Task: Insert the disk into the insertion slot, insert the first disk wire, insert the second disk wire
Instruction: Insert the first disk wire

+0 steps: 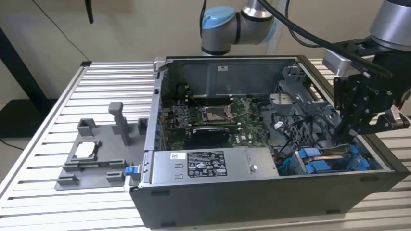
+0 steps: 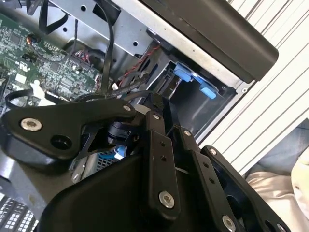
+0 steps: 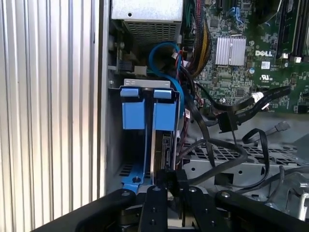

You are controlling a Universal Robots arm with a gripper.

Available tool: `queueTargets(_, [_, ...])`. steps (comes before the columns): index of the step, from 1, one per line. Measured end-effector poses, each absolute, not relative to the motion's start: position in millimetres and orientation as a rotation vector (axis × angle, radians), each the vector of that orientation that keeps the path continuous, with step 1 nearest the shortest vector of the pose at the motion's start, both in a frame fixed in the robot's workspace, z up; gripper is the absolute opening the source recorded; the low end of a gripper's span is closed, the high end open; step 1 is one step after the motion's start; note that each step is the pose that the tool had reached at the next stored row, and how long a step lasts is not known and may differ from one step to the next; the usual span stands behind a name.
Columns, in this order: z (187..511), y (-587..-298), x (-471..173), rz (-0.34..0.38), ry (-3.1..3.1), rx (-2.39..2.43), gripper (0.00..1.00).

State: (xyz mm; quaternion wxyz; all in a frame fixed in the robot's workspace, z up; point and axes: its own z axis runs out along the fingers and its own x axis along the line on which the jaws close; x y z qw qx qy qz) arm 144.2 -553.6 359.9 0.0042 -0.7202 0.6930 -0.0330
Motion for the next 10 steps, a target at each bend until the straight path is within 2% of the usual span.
queueTargets(10, [349.6, -554.2, 148.5, -0.081, 2.181, -2.250, 0.19])
